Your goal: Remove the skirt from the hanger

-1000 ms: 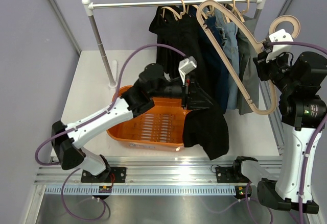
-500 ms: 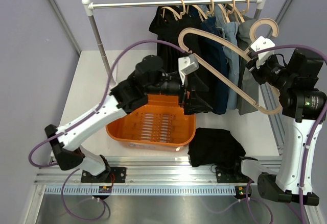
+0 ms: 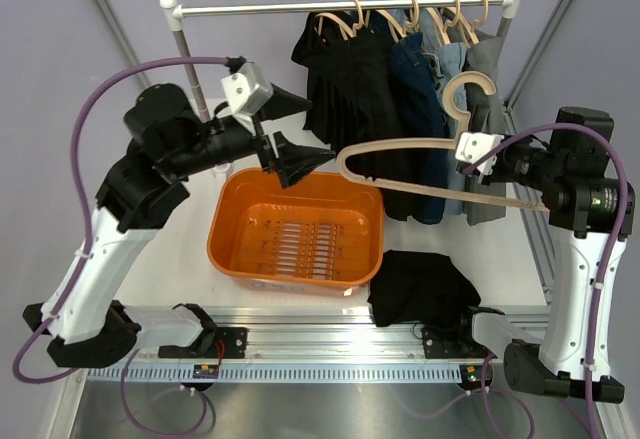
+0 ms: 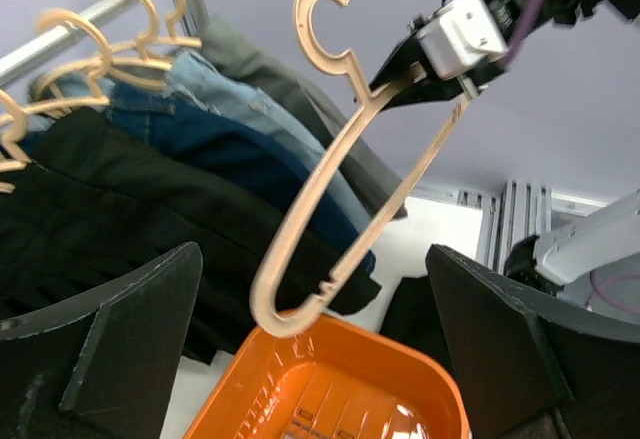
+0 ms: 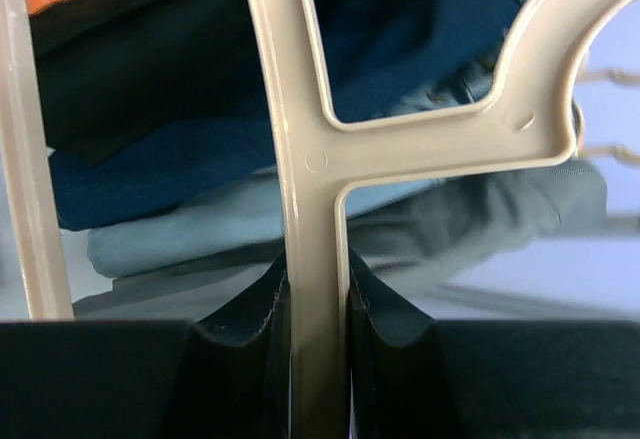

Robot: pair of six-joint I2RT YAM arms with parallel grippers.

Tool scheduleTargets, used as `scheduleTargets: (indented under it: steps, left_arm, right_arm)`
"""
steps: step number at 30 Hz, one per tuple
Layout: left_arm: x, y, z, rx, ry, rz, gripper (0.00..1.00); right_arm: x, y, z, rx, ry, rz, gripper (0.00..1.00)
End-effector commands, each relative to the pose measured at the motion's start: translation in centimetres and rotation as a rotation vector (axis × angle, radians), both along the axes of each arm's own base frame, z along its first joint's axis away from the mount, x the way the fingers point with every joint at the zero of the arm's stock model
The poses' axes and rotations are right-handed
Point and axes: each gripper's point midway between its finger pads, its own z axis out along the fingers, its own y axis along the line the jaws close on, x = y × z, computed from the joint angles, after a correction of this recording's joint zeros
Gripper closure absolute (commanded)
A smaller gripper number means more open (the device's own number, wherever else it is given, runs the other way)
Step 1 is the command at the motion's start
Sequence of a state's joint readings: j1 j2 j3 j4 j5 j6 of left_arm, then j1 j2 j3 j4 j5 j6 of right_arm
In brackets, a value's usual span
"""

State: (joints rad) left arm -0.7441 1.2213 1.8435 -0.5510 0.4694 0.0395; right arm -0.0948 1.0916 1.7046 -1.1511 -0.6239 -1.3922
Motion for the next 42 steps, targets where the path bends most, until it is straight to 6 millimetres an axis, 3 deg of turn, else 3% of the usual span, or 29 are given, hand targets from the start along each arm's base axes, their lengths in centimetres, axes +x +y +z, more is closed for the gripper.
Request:
scheduleTargets:
  steps: [1, 6, 14, 18, 25, 29, 34, 36, 42]
  left_arm:
    - [1.2, -2.6, -4.4, 0.105, 0.077, -0.107, 0.01]
    - [1.4, -4.6, -6.8, 0.119, 0.129, -0.193, 0.03]
    - [-0.5, -7.2, -10.4, 0.165, 0.230, -0.283, 0.07]
    - [-0.1, -7.8, -11.6, 0.186, 0.278, -0.269, 0.19]
    - [-1.0, -7.7, -12.3, 0.184, 0.326, -0.300, 0.26]
    - [-0.9, -7.8, -13.0, 0.197, 0.359, -0.301, 0.40]
    - [-0.3, -7.6, -12.2, 0.189, 0.347, -0.261, 0.86]
    - [-0.1, -7.4, -12.1, 0.180, 0.354, -0.250, 0.96]
    - [0.3, -5.6, -11.8, 0.157, 0.364, -0.212, 1.00]
  right_arm:
    - [-1.6, 2.5, 0.7, -0.094, -0.086, 0.242, 1.00]
    - [-2.3, 4.3, 0.6, -0.065, -0.073, 0.345, 1.00]
    - [-2.0, 7.7, 0.4, -0.023, -0.067, 0.418, 1.00]
    - [-1.8, 9.0, 0.9, 0.012, -0.067, 0.436, 1.00]
    - [-0.8, 9.4, 2.0, 0.039, -0.097, 0.424, 1.00]
    - [-0.9, 9.9, 2.3, 0.060, -0.088, 0.438, 1.00]
    - [-1.0, 9.9, 2.0, 0.066, -0.081, 0.431, 0.99]
    - [-1.1, 9.9, 1.7, 0.070, -0.074, 0.427, 0.94]
    - [-1.6, 10.0, 1.7, 0.113, -0.062, 0.412, 0.87]
